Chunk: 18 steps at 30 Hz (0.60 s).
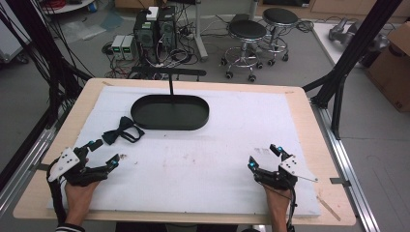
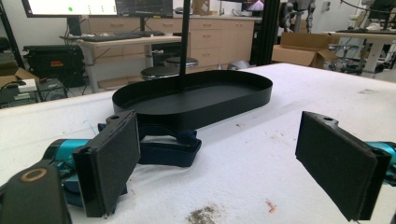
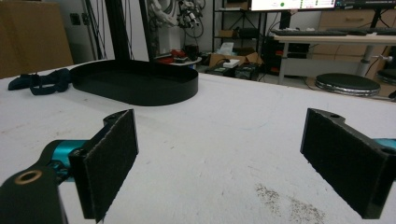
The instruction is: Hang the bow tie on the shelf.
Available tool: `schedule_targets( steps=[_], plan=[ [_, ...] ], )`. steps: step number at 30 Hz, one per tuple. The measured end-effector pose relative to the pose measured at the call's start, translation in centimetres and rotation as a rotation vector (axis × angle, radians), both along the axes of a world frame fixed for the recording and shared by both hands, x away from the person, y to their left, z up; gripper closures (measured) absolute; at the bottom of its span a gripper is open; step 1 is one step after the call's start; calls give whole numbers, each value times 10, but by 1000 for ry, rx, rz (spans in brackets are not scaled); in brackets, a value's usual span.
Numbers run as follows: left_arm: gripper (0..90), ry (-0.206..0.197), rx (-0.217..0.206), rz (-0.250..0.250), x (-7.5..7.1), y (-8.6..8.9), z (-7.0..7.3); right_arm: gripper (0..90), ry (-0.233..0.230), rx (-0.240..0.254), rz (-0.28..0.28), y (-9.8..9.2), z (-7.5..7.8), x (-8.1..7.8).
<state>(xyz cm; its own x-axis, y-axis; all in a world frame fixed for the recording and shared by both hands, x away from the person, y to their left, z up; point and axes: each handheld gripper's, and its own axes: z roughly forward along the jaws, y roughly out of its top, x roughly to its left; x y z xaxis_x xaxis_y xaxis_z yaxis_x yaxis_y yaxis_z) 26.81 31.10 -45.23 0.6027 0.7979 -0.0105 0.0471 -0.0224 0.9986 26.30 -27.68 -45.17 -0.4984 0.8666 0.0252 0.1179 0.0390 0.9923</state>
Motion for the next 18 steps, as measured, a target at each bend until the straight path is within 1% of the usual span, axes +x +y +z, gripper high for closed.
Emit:
schedule_targets(
  steps=[2, 6, 9, 11, 13, 14, 18],
  plan=[
    [140, 14, -3, 1, 1, 0, 0, 100, 1, 2, -4, 0, 0, 0],
    [139, 18, -3, 2, 2, 0, 1, 100, 3, 6, -4, 0, 0, 1],
    [138, 30, -13, -1, 3, 0, 4, 100, 5, 4, -5, 0, 0, 0],
    [137, 21, -20, -7, 3, 2, 9, 100, 3, 0, -5, 0, 0, 1],
    [137, 14, -17, -6, 4, 4, 16, 100, 1, -4, -4, 0, 0, 1],
    [137, 15, -19, -8, 5, 5, 19, 100, 2, -5, -4, 0, 0, 1],
    [135, 26, -2, -2, 11, 14, 36, 100, 2, -5, -2, 0, 0, 1]
  ],
)
